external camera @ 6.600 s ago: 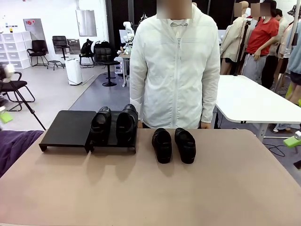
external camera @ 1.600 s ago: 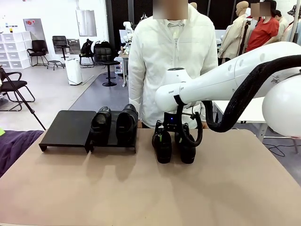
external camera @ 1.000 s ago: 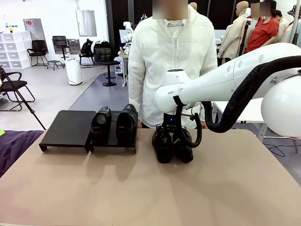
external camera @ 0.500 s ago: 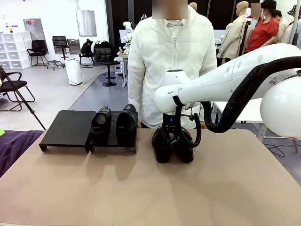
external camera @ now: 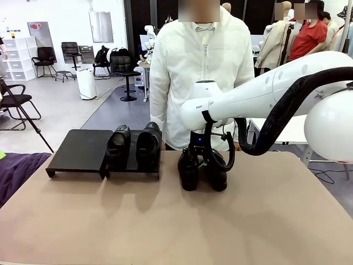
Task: Organize the shoes by placing them on the stand.
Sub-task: Pick up one Shoe and place it in the middle of the table.
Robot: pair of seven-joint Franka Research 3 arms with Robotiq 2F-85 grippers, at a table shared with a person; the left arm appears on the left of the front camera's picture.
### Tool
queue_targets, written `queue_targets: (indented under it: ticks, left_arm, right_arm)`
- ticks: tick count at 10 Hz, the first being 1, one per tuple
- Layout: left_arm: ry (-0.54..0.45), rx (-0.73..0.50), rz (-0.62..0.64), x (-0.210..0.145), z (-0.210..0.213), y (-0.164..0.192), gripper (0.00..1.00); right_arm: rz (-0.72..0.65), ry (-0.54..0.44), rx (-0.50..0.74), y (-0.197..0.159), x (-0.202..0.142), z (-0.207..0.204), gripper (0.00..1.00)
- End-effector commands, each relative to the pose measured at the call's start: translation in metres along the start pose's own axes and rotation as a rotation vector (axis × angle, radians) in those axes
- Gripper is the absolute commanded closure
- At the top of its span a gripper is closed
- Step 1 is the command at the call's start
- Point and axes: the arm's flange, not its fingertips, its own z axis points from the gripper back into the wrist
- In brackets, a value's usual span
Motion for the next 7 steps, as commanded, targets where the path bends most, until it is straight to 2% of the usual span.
queue_targets:
  ticks: [1,2,3,5,7]
  left_arm:
    - [-0.005,-0.014,-0.018,-0.001,0.001,-0.001,0.0]
    - [-0.005,-0.014,-0.018,-0.001,0.001,-0.001,0.0]
    - [-0.005,-0.014,-0.018,-0.001,0.001,-0.001,0.0]
    - [-0.005,-0.014,-0.018,-0.001,0.001,-0.001,0.0]
    - [-0.005,-0.014,-0.018,-0.001,0.001,-0.001,0.0]
  right_arm:
    - [0.052,0.019,0.064,-0.004,-0.004,0.022,1.0]
    - [0.069,0.019,0.075,-0.008,-0.009,0.036,1.0]
    - [0.127,0.031,0.128,-0.021,-0.029,0.073,1.0]
    - [0.177,0.054,0.188,-0.06,-0.091,0.132,1.0]
    - [0.224,0.154,0.233,-0.099,-0.162,0.152,1.0]
